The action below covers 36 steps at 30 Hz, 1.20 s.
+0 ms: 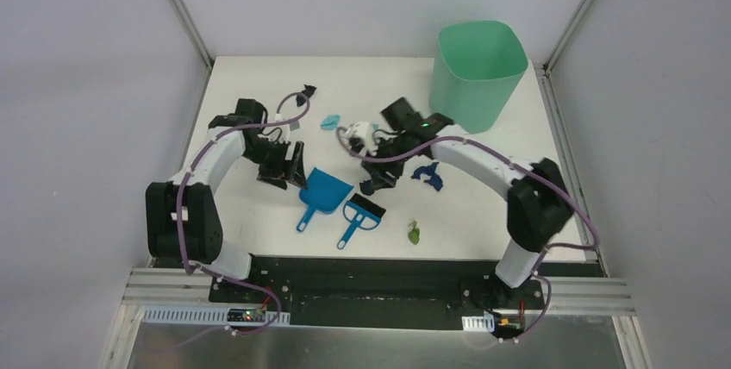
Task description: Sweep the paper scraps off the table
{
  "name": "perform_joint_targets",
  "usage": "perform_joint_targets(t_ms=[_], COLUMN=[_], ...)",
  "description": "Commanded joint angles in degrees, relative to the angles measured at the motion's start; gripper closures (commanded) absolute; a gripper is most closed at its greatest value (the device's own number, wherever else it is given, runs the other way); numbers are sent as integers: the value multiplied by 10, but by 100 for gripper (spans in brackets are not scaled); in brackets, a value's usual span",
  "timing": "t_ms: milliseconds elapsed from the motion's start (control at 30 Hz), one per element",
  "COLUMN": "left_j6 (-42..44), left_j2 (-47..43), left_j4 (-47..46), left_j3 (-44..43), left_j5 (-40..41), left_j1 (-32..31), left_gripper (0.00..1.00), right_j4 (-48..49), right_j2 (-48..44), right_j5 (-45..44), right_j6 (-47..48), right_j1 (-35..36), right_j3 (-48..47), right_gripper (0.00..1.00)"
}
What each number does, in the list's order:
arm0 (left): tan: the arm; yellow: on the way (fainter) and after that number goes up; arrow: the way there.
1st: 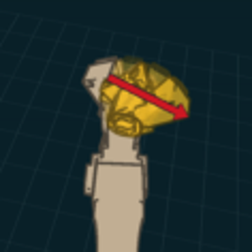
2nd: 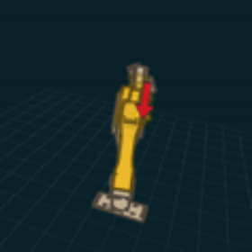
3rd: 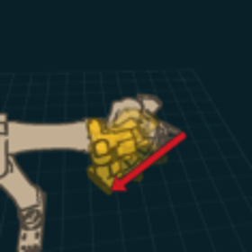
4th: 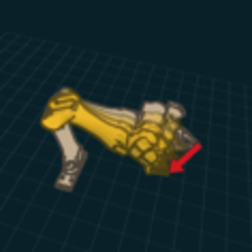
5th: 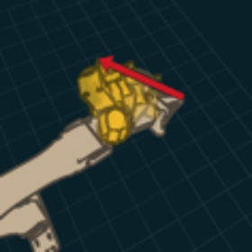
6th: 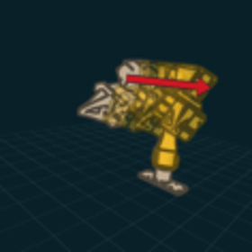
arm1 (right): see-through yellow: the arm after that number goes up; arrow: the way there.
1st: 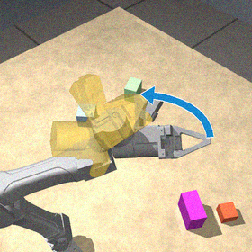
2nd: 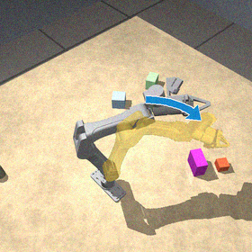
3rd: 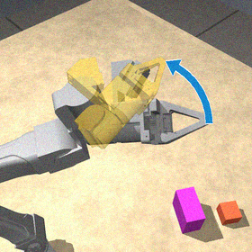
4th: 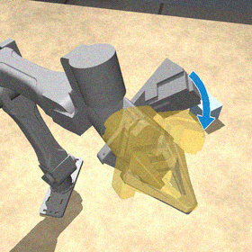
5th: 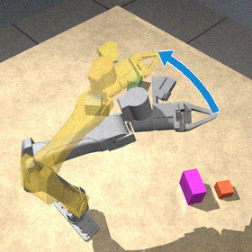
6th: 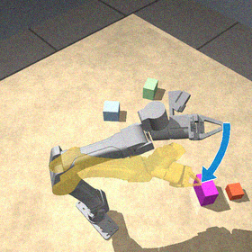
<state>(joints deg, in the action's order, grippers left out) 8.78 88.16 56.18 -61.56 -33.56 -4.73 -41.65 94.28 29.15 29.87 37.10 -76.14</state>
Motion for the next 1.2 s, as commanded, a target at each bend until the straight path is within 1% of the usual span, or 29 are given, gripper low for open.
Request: perform_joint_targets(t_ms=[0,67,167,267,400,633,767,800,833,933,1033,1167], left_j6=[-29,-37,-40,-32,-32,-28,-25,-26,-26,-26,-27,-27], left_j2=[-82,-94,-105,-107,-110,-131,-143,-145,-146,-146,-146,-147], left_j4=[-20,-20,-7,-3,-17,-10,-10,-11,-12,-13,-10,-13], left_j3=[-10,-26,-57,-72,-59,-48,-42,-41,-42,-41,-43,-37], left_j5=[-6,-4,8,28,26,16,11,13,13,10,7,5], left_j1=[63,76,87,87,88,88,88,88,88,88,88,88], left_gripper=[24,24,23,22,22,22,22,22,22,22,22,22], right_j4=[-48,-25,49,81,90,109,100,94,92,92,66,41], right_j2=[96,124,116,94,77,92,90,84,77,48,26,20], right_j5=[-59,-120,-199,-227,-248,-284,-288,-303,-315,-356,-358,-328], right_j6=[89,85,73,50,47,35,23,17,14,-10,-36,-57], right_j1=[132,187,241,269,299,304,305,305,305,305,305,303], right_j3=[-82,-81,-22,29,72,84,85,84,84,89,83,79], right_gripper=[52,56,58,58,59,65,68,68,67,54,54,58])
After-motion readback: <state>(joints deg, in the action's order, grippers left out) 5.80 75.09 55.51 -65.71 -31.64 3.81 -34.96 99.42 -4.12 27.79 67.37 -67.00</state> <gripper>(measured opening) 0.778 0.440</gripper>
